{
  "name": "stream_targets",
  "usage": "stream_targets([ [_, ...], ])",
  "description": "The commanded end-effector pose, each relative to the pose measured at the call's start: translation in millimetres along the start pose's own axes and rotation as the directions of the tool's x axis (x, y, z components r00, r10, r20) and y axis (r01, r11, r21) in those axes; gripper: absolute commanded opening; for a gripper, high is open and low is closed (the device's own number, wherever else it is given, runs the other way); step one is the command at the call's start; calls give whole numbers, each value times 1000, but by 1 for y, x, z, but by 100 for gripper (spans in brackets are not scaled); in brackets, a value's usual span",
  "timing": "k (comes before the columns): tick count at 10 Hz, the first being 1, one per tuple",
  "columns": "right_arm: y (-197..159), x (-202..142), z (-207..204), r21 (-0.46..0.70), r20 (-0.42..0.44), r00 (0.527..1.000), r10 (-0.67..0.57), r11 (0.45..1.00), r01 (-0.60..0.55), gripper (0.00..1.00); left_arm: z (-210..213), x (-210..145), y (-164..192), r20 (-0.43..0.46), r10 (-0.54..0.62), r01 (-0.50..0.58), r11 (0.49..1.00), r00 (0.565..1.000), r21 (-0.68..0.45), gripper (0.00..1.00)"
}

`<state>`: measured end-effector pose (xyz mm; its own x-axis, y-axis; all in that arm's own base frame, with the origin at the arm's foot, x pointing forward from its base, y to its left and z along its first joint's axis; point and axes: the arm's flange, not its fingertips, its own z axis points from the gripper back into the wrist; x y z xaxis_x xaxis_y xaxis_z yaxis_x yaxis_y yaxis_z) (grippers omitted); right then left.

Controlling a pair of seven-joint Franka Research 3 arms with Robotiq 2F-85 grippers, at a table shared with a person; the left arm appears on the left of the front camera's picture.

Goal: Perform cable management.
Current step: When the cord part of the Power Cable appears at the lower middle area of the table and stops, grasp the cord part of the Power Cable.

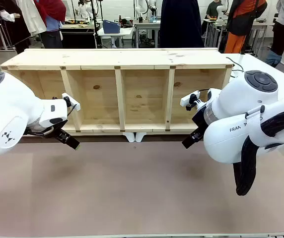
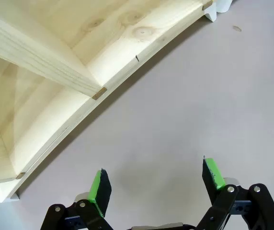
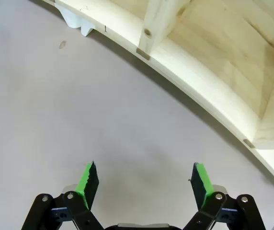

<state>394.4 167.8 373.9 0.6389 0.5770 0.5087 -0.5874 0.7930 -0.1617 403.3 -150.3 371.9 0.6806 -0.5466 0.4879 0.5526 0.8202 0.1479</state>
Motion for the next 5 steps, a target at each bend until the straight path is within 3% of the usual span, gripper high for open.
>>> stream_targets([
  [1, 0, 0, 0, 0, 0, 1000, 0, 1000, 0, 100, 0, 0, 0, 0, 0, 0, 1000, 1000, 0, 100],
  [5, 0, 0, 0, 0, 0, 1000, 0, 1000, 0, 100, 0, 0, 0, 0, 0, 0, 1000, 1000, 0, 100],
])
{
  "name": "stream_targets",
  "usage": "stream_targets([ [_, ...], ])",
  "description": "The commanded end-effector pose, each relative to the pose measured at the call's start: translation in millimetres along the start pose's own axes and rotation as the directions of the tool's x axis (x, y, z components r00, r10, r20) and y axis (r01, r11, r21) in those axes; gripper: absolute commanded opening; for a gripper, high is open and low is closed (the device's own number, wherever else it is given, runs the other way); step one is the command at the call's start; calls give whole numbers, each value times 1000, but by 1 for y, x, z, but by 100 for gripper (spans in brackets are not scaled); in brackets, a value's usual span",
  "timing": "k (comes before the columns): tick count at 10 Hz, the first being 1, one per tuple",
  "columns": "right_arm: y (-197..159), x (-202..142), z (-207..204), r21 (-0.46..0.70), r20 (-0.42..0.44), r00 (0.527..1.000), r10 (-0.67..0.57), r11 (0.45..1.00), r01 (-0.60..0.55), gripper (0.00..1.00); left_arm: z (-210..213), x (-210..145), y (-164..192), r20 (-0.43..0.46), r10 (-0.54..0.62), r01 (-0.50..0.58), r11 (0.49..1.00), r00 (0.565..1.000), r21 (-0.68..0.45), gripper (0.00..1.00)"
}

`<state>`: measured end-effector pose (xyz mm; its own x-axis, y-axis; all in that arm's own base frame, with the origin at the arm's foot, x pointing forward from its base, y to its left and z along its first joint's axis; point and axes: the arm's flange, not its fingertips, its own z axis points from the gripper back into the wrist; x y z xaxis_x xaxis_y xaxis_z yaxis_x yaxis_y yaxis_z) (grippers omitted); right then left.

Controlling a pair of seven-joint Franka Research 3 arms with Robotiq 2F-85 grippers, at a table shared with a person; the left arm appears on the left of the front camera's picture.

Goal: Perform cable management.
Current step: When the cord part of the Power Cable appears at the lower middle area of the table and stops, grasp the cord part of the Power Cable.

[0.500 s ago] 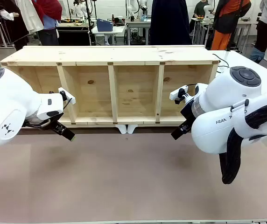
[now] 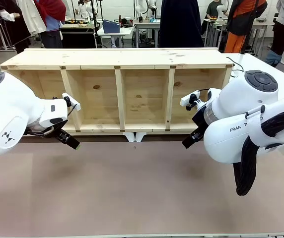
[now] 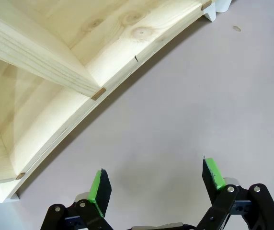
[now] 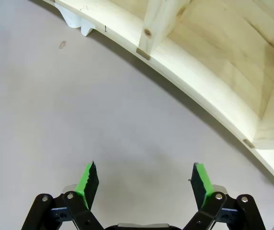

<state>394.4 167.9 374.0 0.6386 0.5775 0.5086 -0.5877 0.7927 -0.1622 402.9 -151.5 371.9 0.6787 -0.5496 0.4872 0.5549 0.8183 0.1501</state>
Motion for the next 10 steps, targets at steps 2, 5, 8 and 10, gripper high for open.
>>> stream_targets([
  [2, 0, 0, 0, 0, 0, 1000, -1, 1000, 1, 100, 0, 0, 1, 0, 4, -4, 1000, 1000, 0, 100],
  [5, 0, 0, 0, 0, 0, 1000, -1, 1000, 1, 100, 0, 0, 1, 0, 4, -4, 1000, 1000, 0, 100],
  [8, -1, -2, 9, -30, 5, 1000, -14, 999, 14, 100, 10, -4, 0, 3, 19, -19, 1000, 1000, 21, 100],
  [10, 1, -2, 38, -91, 20, 999, -25, 995, 26, 100, 46, -6, -2, 33, 23, -26, 997, 999, 74, 100],
])
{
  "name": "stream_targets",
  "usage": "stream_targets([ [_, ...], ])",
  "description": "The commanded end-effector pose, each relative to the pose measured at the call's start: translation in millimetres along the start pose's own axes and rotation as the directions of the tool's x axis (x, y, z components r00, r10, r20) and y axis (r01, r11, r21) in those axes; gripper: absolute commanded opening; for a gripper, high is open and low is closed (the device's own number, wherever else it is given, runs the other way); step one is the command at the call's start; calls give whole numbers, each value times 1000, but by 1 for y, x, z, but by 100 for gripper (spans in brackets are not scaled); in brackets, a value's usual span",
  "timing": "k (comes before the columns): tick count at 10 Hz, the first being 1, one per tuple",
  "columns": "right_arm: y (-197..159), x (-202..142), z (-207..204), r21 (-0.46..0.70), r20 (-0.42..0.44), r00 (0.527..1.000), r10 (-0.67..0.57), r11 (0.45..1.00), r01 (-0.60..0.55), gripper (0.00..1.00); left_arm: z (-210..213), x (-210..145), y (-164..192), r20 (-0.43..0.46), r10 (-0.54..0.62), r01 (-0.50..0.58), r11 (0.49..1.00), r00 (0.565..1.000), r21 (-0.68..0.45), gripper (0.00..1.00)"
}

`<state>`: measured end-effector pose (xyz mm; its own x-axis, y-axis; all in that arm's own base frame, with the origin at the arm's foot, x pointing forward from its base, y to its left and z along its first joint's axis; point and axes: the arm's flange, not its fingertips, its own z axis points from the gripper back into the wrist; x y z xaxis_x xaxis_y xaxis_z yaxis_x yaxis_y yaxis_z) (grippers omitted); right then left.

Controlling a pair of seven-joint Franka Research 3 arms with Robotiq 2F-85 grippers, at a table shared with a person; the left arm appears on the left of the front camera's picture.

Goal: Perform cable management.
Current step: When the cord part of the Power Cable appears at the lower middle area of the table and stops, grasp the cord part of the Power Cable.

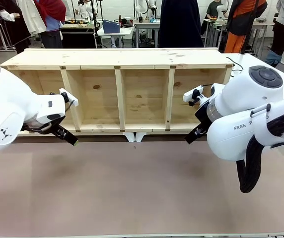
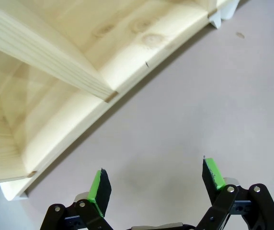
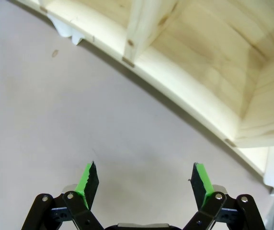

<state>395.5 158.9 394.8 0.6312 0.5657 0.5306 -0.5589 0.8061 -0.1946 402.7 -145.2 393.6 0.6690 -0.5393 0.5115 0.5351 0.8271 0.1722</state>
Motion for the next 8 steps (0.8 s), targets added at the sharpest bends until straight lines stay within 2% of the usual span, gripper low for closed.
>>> stream_targets([
  [1, 13, -8, 34, -63, 8, 1000, -14, 998, 14, 100, 44, -14, -12, 23, 15, -16, 998, 1000, 64, 100],
  [5, 26, -10, 107, -144, 70, 997, -16, 989, 26, 100, 122, -32, -21, 101, 5, -21, 988, 995, 155, 100],
  [8, 25, -21, 162, -199, 151, 986, -69, 975, 99, 100, 174, -55, -22, 143, 14, -45, 975, 990, 217, 100],
])
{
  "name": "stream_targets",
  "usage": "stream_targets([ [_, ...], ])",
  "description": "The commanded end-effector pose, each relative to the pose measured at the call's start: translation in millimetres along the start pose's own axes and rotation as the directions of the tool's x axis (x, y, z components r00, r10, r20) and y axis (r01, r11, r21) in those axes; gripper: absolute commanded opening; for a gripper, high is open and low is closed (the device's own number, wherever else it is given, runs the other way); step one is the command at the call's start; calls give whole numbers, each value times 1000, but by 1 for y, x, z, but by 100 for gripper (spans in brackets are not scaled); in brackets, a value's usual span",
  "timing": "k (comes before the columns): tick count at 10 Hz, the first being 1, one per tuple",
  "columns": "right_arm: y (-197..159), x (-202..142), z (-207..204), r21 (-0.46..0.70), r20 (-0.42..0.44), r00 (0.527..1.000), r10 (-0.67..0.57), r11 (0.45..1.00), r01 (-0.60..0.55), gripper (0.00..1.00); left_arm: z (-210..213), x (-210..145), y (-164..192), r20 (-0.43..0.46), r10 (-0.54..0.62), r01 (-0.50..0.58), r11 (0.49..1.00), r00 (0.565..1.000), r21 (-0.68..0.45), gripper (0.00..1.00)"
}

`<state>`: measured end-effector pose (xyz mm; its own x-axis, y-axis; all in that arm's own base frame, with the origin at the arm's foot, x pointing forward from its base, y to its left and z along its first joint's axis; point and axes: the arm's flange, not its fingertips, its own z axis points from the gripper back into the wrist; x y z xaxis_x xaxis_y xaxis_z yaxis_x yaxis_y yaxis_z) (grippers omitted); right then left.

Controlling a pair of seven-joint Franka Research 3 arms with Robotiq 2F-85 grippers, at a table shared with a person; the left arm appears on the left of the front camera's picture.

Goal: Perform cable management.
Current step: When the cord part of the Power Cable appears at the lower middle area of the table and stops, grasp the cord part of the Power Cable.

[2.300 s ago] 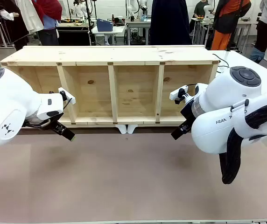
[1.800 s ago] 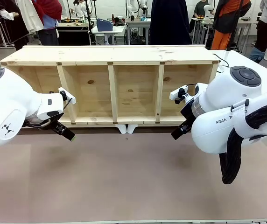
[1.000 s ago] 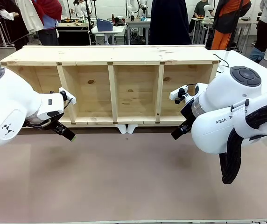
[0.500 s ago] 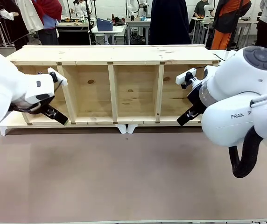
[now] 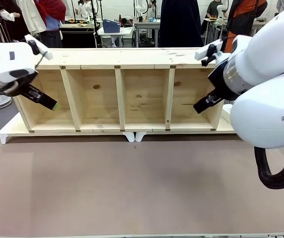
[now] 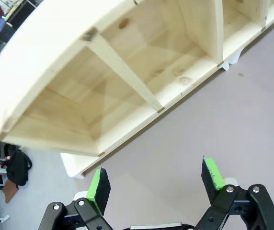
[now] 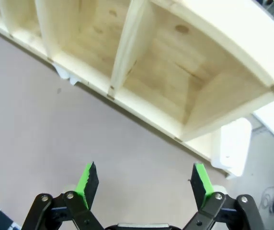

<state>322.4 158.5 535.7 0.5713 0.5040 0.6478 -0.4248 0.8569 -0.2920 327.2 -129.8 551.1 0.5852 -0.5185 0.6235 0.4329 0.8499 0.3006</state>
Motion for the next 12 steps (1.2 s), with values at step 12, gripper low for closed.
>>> stream_targets([
  [12, -21, -107, 81, -122, 15, 973, -231, 965, 231, 100, 68, -145, 8, 14, 168, -168, 979, 986, 115, 100],
])
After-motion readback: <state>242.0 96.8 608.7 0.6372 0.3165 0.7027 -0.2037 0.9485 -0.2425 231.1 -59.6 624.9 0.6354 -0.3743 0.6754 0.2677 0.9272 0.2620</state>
